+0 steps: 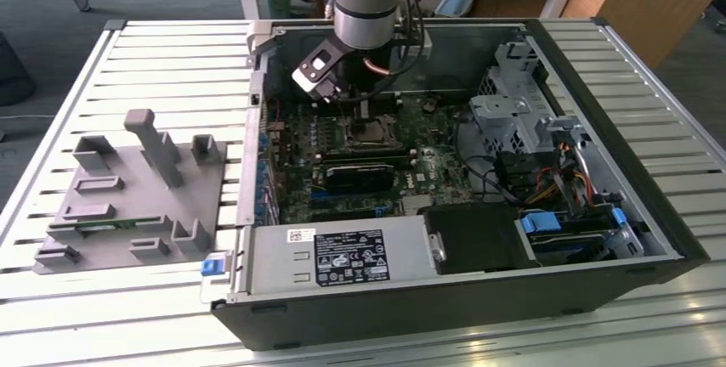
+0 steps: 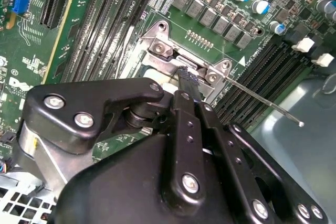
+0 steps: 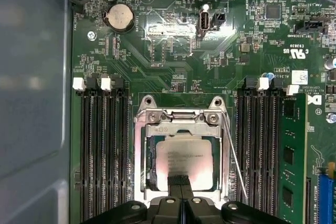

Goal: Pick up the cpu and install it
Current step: 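Close the cpu cover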

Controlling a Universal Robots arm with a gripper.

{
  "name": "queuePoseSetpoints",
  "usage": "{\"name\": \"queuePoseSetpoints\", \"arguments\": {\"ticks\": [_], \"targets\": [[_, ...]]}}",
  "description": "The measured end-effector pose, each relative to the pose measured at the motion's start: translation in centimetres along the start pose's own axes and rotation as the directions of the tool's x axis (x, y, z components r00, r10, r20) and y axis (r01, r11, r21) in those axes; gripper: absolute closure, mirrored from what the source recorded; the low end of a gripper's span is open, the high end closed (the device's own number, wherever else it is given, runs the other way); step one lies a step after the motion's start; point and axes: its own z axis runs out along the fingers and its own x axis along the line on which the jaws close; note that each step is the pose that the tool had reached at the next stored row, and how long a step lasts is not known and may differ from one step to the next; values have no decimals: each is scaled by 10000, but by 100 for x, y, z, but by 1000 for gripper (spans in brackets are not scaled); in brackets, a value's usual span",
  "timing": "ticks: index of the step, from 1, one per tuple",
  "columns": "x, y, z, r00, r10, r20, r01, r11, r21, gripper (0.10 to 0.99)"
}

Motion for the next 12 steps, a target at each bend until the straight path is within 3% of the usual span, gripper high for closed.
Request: {"name": "queuePoseSetpoints", "arguments": {"ticks": [9,12], "targets": [[3,72,13,10000,0,2,0,10000,0,980],[6,74,-74,10000,0,-4,0,10000,-3,980]]}}
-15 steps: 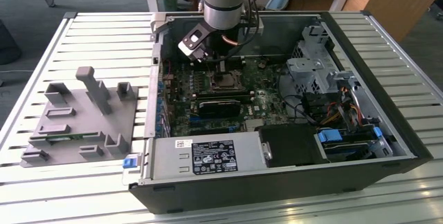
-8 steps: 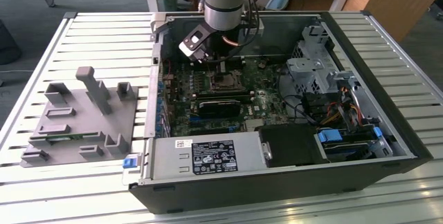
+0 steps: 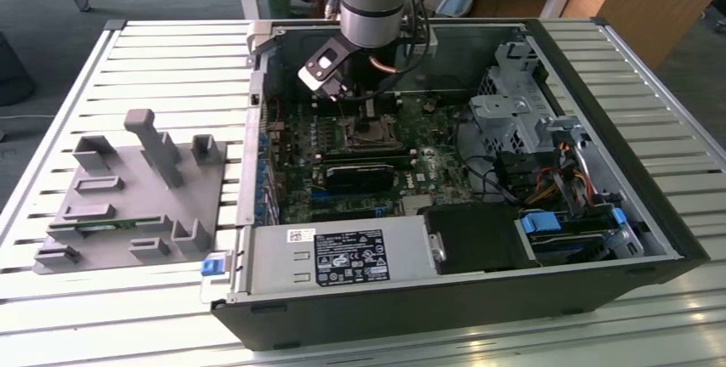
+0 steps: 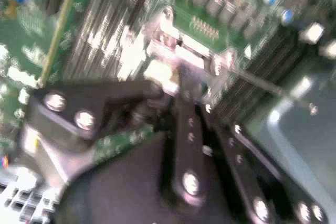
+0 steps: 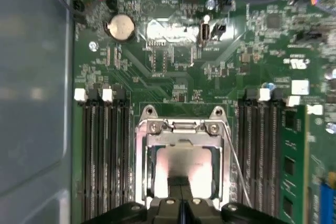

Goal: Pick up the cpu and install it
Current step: 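Close the cpu cover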

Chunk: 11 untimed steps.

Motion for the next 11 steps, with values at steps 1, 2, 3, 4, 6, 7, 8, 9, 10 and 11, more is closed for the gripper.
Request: {"name": "queuePoseSetpoints", "arguments": {"ticks": [1,2,3,4,6,7,8,9,10,11], "targets": [[0,-1,-37,10000,1,2,-1,10000,1,980],[0,0,-50,10000,1,4,-1,10000,2,980],[0,5,-49,10000,-1,2,1,10000,1,980],[0,16,-50,10000,1,3,-1,10000,2,980],[0,43,-50,10000,2,4,-2,10000,3,980],[0,57,-50,10000,2,4,-2,10000,3,980],[0,70,-50,10000,2,4,-2,10000,3,980],[0,83,-50,10000,2,4,-2,10000,3,980],[0,97,-50,10000,2,4,-2,10000,3,980],[0,112,-50,10000,1,4,-1,10000,3,980]]}}
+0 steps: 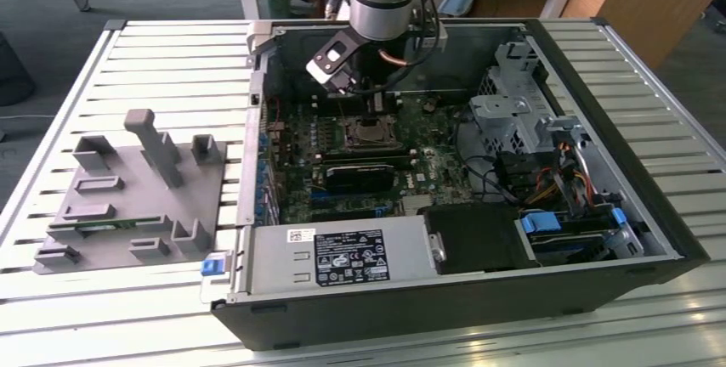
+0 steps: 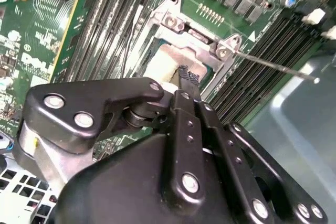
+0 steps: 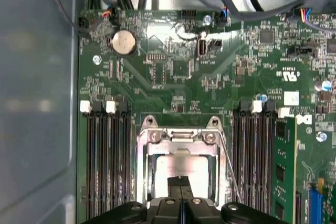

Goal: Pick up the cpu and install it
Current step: 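Close the cpu cover, then install the first cpu locking lever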

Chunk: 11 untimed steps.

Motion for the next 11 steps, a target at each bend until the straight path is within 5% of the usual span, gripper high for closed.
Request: {"name": "queuePoseSetpoints", "arguments": {"ticks": [11], "targets": [[0,79,0,10000,2,-1,-2,10000,2,980]]}}
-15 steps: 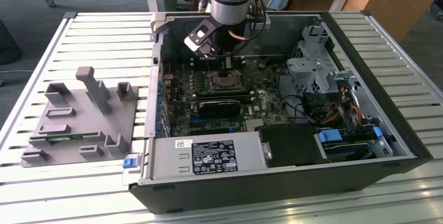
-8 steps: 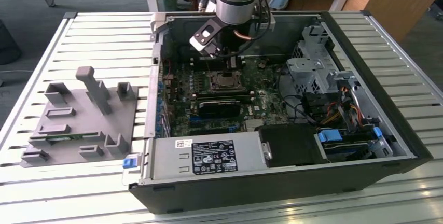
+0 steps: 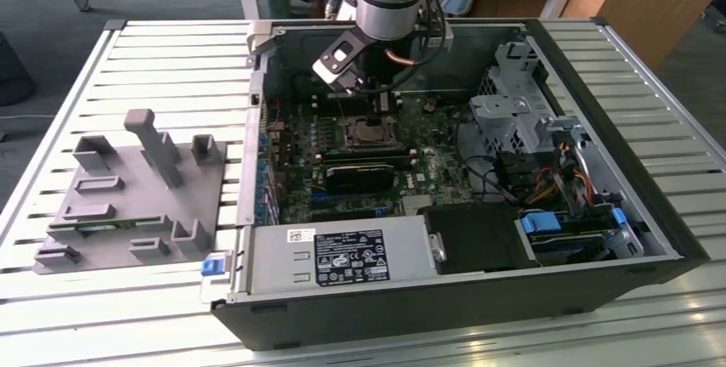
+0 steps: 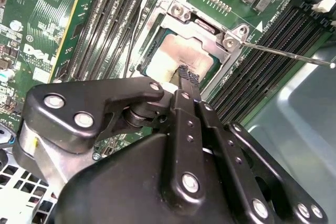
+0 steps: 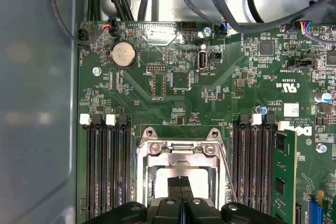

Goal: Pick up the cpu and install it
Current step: 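Install the first cpu locking lever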

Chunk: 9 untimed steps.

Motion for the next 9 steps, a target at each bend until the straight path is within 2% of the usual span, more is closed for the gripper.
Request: {"name": "queuePoseSetpoints", "arguments": {"ticks": [9], "targets": [[1,1,-31,10000,-1,0,1,10000,0,980]]}}
